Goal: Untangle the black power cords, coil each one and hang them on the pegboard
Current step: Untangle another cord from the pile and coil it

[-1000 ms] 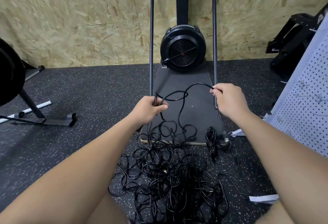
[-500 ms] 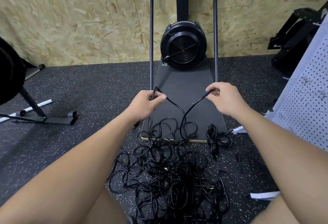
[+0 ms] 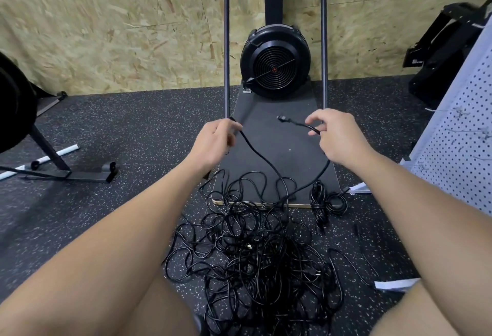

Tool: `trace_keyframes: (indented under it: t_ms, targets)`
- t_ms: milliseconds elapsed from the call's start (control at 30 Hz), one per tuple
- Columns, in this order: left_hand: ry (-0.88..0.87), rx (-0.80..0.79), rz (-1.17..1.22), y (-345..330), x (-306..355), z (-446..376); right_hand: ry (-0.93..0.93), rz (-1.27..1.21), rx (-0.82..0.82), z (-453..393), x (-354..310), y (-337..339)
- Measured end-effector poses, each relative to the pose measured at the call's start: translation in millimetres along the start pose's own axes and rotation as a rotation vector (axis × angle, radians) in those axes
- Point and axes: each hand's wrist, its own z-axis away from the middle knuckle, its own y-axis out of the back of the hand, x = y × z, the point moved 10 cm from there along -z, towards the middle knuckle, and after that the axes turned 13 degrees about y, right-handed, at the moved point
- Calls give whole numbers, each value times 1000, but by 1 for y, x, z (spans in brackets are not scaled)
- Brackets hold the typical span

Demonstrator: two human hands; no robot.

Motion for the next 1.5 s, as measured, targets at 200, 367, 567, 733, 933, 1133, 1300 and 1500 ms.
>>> trace_keyframes:
  t_ms: [200,367,567,733,933,1133,1300,1500]
  targets:
    - [44,-443,-100,-53,-2,27,69,136,-245,9,-14,-36]
    - [101,-684,23,-86,13,46,287,-85,-431,20,-68,-79]
    - [3,-536,87,-60,28,43,208,-303,-237,10,-75,-44]
    - [-111,-395,-135,-53,19,38,159,-532,-112,10,-73,-19]
    - [53,-287,54,-66,25,41,-11,-460,111,3,-33,-7]
    - [148,-461,423,-84,44,56,-104,-366,-16,20,-30,-34]
    - [159,-395,567,-79,38,49,-199,-473,-351,52,-33,-99]
    - [271,-264,812,-58,24,37,-252,-271,-727,104,-8,-151]
